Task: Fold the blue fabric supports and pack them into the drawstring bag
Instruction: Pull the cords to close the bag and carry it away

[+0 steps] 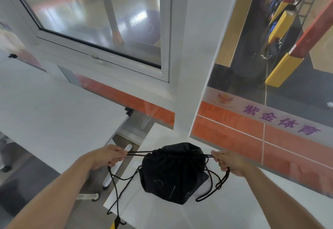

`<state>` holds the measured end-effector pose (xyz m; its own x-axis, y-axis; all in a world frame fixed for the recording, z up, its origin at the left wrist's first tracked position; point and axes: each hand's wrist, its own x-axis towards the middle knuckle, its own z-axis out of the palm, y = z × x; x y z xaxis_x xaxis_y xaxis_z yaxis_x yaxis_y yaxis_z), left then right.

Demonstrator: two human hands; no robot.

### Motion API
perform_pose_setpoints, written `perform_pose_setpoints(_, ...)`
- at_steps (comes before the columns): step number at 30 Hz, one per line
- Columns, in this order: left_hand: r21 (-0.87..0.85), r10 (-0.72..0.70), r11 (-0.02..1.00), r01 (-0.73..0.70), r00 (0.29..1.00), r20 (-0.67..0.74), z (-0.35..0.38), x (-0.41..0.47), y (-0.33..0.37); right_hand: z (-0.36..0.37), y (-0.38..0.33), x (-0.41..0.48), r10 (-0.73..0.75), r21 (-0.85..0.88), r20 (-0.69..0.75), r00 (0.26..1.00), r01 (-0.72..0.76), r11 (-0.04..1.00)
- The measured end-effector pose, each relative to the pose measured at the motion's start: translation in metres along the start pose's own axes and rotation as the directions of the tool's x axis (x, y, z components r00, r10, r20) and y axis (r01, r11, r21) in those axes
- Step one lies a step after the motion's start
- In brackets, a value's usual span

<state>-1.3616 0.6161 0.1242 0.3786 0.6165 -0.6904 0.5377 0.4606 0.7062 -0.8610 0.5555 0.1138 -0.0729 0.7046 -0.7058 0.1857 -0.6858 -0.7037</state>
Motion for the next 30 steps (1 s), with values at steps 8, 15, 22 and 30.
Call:
perform_pose_setpoints(8,0.119,-0.257,0.966,0.228,0.855,0.450,0.076,0.025,0.037,0.013,-0.004,-0.041,0.096,-0.193,0.387,0.917,-0.022,0.981)
perform_pose_setpoints(15,0.258,-0.066,0.966,-0.015,0.950,0.305,0.111,0.030,0.086,0.016,0.003,-0.042,0.301,-0.233,0.432,0.850,-0.217,0.948)
perform_pose_setpoints(22,0.303,0.049,0.948,-0.102,0.983,0.177,0.097,0.012,0.096,0.048,-0.001,-0.018,0.061,-0.073,0.196,0.979,-0.047,0.996)
perform_pose_setpoints(30,0.138,0.066,0.988,-0.072,0.997,0.048,0.031,0.002,0.035,-0.005,-0.002,-0.040,-0.077,-0.043,0.063,0.995,0.080,0.996)
